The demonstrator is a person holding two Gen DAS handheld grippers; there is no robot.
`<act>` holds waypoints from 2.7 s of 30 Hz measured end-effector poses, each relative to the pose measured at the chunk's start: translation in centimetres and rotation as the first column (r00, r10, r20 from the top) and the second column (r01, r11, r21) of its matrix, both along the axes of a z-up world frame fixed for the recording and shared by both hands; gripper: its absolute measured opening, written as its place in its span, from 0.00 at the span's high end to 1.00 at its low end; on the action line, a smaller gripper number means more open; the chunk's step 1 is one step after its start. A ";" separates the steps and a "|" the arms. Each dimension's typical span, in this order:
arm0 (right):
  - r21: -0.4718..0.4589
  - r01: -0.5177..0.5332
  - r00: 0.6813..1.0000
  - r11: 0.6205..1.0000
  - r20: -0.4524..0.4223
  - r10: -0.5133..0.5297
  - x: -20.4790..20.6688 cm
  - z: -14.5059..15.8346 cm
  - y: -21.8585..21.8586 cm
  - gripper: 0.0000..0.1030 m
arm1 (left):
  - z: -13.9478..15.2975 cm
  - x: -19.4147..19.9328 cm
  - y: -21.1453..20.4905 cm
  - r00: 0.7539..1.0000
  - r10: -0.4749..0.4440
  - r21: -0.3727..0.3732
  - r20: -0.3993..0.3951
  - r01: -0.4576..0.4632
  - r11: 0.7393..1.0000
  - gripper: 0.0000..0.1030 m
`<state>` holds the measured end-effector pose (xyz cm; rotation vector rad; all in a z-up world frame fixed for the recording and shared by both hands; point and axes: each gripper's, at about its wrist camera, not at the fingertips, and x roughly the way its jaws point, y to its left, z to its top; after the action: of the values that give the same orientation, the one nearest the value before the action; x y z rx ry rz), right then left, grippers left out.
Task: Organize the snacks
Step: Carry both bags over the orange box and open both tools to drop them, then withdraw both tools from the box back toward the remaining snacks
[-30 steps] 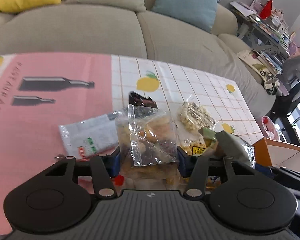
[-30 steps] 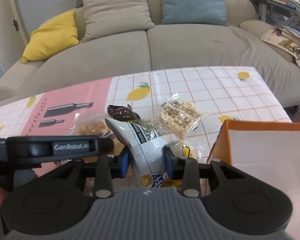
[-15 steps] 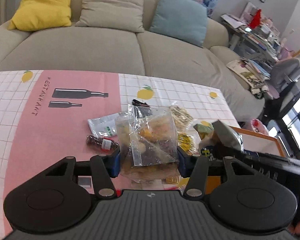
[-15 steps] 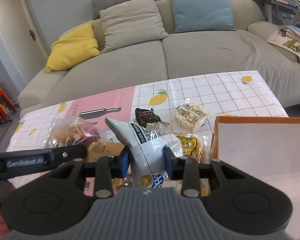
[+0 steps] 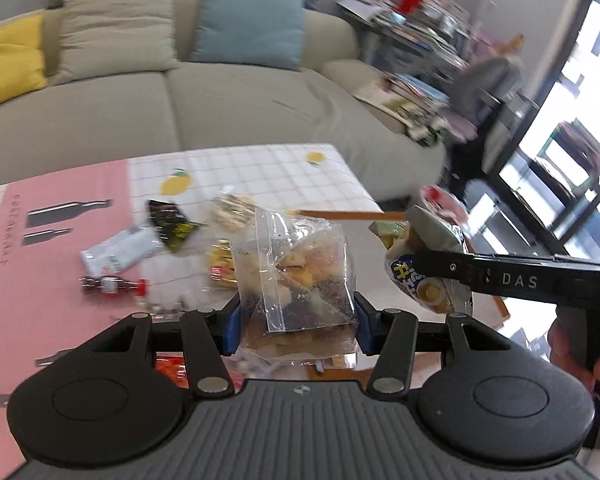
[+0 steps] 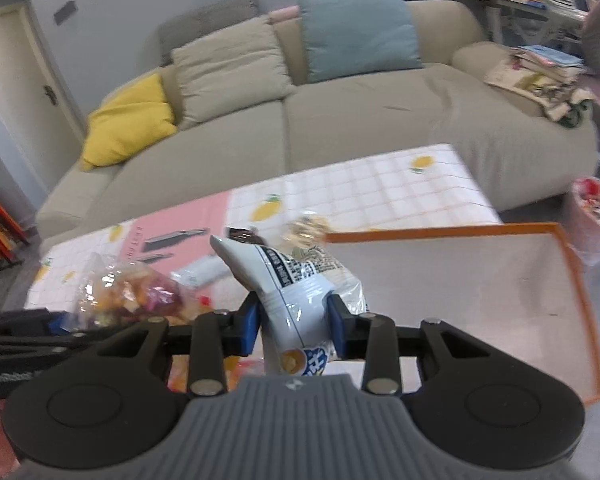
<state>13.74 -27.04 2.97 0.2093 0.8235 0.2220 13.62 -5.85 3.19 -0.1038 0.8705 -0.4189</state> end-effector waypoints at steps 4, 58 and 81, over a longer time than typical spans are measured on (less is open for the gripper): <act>-0.006 0.043 0.999 0.999 -0.030 -0.044 -0.3 0.1 -3.3 0.67 | -0.1 0.4 -2.6 0.997 -0.078 0.012 -0.019 0.078 0.997 0.42; 0.122 0.262 0.770 0.957 -0.625 -0.131 7.4 -14.6 -9.6 0.43 | -10.1 4.6 -16.7 0.860 -0.434 0.462 -0.270 0.511 0.725 0.21; -0.084 0.176 0.941 0.981 -0.279 -0.193 0.3 -3.7 -4.4 0.28 | -2.4 -1.3 -4.9 0.976 -0.207 0.326 -0.061 0.216 0.920 0.21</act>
<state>14.05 -31.46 -0.72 0.2671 1.0896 -0.0105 12.33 -10.72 0.74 0.2994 0.9699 -0.4677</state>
